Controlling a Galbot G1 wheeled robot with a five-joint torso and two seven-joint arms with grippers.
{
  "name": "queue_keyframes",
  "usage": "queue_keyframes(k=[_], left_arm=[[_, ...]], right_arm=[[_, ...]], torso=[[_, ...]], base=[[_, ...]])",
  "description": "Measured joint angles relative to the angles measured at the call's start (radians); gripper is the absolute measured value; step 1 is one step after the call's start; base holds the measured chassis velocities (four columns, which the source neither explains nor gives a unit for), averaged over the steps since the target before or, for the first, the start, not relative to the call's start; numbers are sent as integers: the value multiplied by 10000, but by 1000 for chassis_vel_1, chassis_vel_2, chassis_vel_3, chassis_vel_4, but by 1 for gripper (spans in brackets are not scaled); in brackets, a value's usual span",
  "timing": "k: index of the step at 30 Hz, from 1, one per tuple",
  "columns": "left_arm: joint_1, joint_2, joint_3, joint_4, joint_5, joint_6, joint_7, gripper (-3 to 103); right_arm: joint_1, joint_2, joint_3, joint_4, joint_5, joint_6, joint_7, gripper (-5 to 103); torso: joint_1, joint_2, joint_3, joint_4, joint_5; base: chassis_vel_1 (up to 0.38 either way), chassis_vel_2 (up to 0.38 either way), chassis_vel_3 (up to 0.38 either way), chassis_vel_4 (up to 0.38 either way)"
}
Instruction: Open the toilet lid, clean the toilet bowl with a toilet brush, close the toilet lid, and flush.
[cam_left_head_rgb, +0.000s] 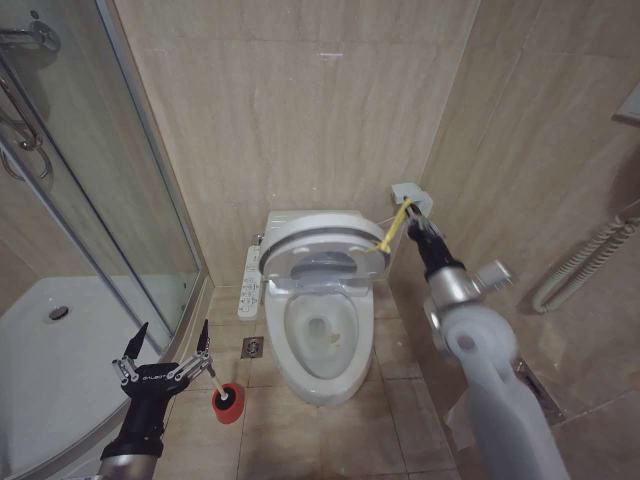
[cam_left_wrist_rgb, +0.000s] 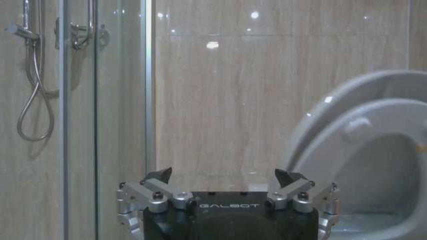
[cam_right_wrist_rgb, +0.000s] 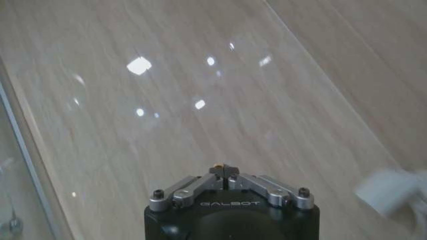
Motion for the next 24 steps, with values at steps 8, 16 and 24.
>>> queue_keyframes(k=[8, 16, 24], left_arm=[[0, 0, 1, 0, 0, 0, 1, 100], [0, 0, 0, 0, 0, 0, 0, 100], [0, 0, 0, 0, 0, 0, 1, 100]], right_arm=[[2119, 296, -1027, -1886, -1283, 488, -326, 0], [3551, 248, -1737, -4058, -2184, 1047, -311, 0], [4995, -16, -1986, -5911, -3311, 1324, -499, 0]], torso=[[-1, 0, 0, -4, -3], [-1, 1, -1, -2, -1], [-1, 1, -1, 3, -1]], base=[[0, 0, 0, 0], [0, 0, 0, 0], [0, 0, 0, 0]])
